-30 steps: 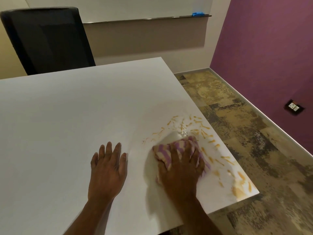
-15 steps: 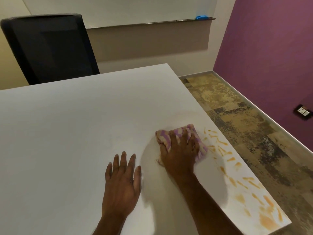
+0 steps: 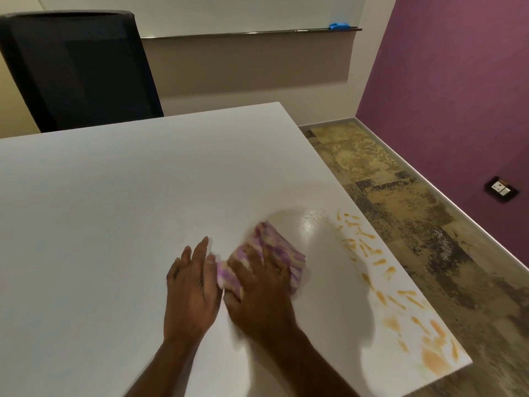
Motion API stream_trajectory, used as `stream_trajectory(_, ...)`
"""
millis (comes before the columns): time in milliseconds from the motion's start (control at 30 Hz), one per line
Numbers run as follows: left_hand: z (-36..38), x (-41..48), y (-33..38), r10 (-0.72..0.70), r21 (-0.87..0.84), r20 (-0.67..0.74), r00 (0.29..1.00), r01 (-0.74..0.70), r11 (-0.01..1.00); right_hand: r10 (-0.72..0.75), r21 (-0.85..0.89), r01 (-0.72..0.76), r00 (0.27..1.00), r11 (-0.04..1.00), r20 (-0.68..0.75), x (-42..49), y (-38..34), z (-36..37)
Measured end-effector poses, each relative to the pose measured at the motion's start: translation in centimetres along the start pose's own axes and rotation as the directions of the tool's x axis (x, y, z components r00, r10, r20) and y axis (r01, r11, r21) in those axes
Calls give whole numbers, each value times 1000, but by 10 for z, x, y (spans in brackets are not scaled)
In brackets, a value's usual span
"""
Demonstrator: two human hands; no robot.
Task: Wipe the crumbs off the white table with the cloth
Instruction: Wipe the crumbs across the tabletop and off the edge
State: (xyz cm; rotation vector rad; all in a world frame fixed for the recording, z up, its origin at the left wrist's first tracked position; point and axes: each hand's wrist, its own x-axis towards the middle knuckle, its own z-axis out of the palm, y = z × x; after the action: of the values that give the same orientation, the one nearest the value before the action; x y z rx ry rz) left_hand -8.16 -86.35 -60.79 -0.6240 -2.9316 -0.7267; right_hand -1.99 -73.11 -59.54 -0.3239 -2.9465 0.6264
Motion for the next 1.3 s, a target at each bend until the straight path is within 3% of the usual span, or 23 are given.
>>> stream_trajectory(67,0,-1,0,-38,-127,-58,998,31,991,-49,-34,49,999,998,-15,-30,1,-5)
stream_trajectory(267,15,-2,-12,148,30,-159,976,-146,989,-183,-52,184,983,981,26,-104,23,-14)
stream_trajectory(400,15,1,-11,78,-50,-163,983,-87,995,-157,-113,162,986,980,48,-100,26,-10)
stream_trajectory(633,12,18,1,-83,-256,-93,992,57,965,-157,-185,111,954,976,-254,-39,24,3)
stream_trajectory(700,12,23,5,-82,-269,-67,994,62,961,-112,-167,82,978,983,-177,-21,22,3)
stream_trajectory(833,15,32,6,3,-134,-17,1000,-5,991,0,-79,-3,999,997,-38,20,20,5)
stream_trajectory(1100,26,55,10,2,-83,49,999,2,997,23,-82,-31,995,996,-93,83,27,-1)
stream_trajectory(1300,34,67,12,49,-34,89,995,-46,998,66,-101,-70,997,992,-44,110,42,-1)
